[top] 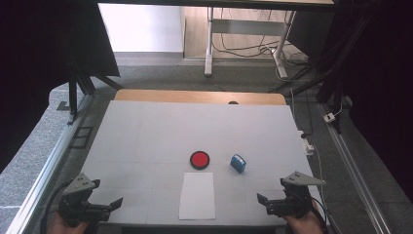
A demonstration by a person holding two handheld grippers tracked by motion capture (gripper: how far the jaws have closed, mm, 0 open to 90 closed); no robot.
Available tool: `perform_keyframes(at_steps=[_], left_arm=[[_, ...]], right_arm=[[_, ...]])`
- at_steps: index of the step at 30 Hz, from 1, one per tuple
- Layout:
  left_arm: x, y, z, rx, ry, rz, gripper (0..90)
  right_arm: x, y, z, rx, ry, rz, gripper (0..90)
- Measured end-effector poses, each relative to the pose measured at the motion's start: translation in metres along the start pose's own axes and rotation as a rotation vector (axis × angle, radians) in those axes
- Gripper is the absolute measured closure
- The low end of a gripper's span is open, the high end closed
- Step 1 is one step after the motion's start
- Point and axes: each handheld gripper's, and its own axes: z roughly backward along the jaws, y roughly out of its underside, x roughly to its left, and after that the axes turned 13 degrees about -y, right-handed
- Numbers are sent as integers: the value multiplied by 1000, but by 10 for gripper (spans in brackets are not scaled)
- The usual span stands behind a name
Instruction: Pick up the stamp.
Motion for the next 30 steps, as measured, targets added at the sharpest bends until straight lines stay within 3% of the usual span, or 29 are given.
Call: perform_keyframes(at_steps=[7, 14, 30], left_arm=[[0, 0, -1, 3, 1, 5, 0], [-2, -1, 0, 0, 5, -21, 0], [-4, -1, -1, 4, 7, -36, 0]], right_arm=[[1, 0, -1, 1, -4, 5, 0], [0, -1, -1, 4, -18, -2, 0], [5, -5, -5, -19, -18, 61, 0]])
